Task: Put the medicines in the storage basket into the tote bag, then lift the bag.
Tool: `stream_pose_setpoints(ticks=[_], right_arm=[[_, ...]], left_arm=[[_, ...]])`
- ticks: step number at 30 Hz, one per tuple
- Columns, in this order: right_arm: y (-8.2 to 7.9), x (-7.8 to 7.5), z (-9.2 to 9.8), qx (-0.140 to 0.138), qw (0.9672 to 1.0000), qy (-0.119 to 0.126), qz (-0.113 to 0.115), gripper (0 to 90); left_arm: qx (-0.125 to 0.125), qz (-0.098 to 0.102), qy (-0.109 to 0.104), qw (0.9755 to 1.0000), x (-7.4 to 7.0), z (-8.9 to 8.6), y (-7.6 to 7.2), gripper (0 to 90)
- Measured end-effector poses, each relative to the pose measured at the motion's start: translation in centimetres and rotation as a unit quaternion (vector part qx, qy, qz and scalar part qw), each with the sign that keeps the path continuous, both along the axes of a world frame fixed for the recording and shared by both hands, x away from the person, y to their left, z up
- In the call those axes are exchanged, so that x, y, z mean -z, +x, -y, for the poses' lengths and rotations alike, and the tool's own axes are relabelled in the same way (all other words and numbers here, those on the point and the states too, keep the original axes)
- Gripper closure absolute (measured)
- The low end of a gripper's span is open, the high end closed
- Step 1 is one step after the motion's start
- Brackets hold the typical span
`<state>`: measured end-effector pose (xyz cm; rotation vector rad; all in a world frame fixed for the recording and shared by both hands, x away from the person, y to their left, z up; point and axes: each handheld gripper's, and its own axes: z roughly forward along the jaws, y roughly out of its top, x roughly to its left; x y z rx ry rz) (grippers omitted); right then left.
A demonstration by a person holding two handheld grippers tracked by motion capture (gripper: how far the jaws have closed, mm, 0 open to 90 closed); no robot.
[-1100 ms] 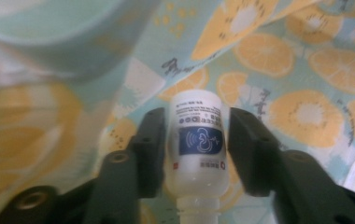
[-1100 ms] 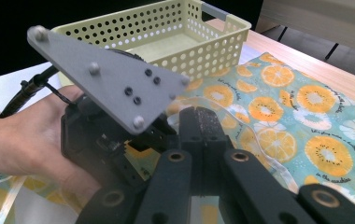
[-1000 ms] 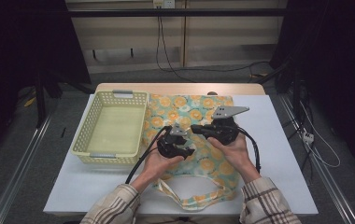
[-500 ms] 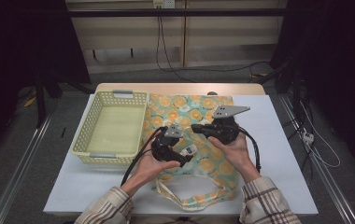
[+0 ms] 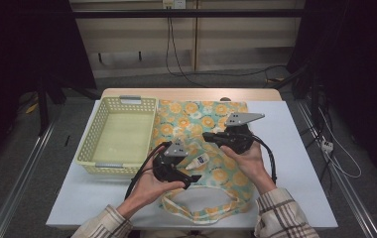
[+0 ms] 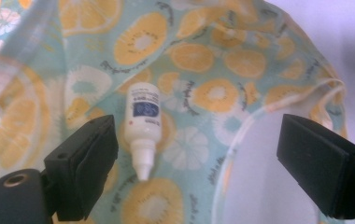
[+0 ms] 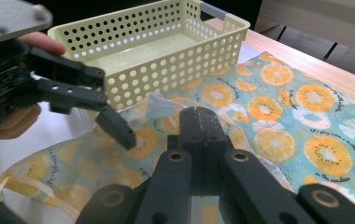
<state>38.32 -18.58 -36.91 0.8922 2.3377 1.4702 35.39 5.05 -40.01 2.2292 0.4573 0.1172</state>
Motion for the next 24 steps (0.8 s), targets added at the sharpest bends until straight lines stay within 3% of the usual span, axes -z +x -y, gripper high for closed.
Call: stream_pose_setpoints(ticks=[5, 9, 12, 14, 17, 24], right_arm=[[-0.1, 0.1, -0.2, -0.003, 1.0, -0.003, 0.0, 90.0], [-0.1, 0.1, -0.2, -0.004, 1.0, -0.002, 0.0, 90.0], [0.0, 0.1, -0.3, -0.002, 1.0, -0.001, 0.0, 90.0], [0.0, 0.2, -0.4, -0.003, 1.0, -0.004, -0.002, 90.0], [-0.1, 0.3, -0.5, -0.003, 1.0, -0.004, -0.004, 90.0], [0.0, 0.4, -0.8, -0.009, 0.9999, -0.006, -0.002, 90.0]], left_arm=[[0.005, -0.006, -0.012, 0.9999, 0.1, -0.6, -1.2, 12.6], [0.026, -0.006, -0.01, 0.9996, 0.3, -0.9, -2.5, 15.5], [0.058, -0.022, -0.002, 0.9981, 0.5, -1.0, -3.5, 24.1], [0.062, -0.019, 0.001, 0.9979, 0.7, -1.0, -3.9, 25.0], [0.074, -0.029, 0.004, 0.9968, 1.0, -1.2, -4.5, 25.1], [0.1, -0.036, 0.008, 0.9943, 1.6, -1.7, -6.5, 33.7]])
